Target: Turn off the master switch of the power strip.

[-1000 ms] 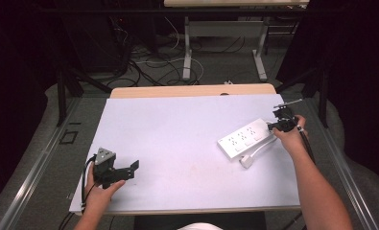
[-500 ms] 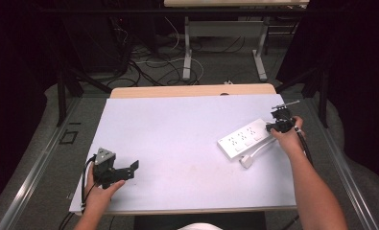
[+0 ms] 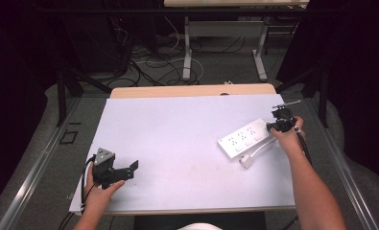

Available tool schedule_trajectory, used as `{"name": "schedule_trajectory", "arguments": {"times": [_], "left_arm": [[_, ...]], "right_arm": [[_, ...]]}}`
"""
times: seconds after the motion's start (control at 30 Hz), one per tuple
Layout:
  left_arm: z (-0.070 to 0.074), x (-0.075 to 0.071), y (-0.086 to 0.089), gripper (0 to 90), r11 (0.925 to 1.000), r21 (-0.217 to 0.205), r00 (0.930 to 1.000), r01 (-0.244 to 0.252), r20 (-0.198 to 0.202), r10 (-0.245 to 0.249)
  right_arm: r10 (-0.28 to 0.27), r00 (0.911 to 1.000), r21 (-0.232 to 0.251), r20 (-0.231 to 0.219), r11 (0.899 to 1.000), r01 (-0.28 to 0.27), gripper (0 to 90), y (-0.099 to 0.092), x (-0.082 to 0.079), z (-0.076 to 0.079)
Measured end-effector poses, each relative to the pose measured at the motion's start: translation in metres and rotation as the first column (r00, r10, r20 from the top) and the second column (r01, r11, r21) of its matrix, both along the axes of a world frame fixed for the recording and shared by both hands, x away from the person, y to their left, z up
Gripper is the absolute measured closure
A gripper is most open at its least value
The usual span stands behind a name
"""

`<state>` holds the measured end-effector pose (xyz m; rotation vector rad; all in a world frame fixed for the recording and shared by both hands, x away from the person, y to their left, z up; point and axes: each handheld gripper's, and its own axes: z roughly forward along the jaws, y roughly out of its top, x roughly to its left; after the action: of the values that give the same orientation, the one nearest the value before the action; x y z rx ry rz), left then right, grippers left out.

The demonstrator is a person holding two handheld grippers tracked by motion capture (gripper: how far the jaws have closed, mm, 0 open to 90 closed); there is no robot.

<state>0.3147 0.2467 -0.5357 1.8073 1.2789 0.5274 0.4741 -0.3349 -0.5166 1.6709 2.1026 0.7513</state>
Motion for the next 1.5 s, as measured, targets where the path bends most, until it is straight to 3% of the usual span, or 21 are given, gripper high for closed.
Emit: {"name": "schedule_trajectory", "arguments": {"times": [0.83, 1.1, 1.5], "left_arm": [[-0.0002, -0.0017, 0.0012, 2.5, 1.0000, -0.002, 1.0000, -0.007, 0.001, 0.007], [-0.0002, -0.0012, 0.0005, 2.5, 1.0000, 0.001, 1.0000, -0.006, 0.002, 0.006], [-0.0004, -0.0012, 0.0003, 2.5, 1.0000, -0.001, 1.0000, -0.005, 0.000, 0.005]], "right_arm": [[-0.026, 0.9997, -0.018, 0.005, 1.000, 0.026, 82.7, -0.0043, -0.0017, 0.0021], [0.001, 0.9997, -0.023, 0.026, 1.000, -0.001, 79.0, -0.0016, -0.0038, 0.0060], [0.025, 0.9996, -0.024, 0.015, 0.999, -0.024, 71.5, 0.0020, -0.0056, 0.0068]]}}
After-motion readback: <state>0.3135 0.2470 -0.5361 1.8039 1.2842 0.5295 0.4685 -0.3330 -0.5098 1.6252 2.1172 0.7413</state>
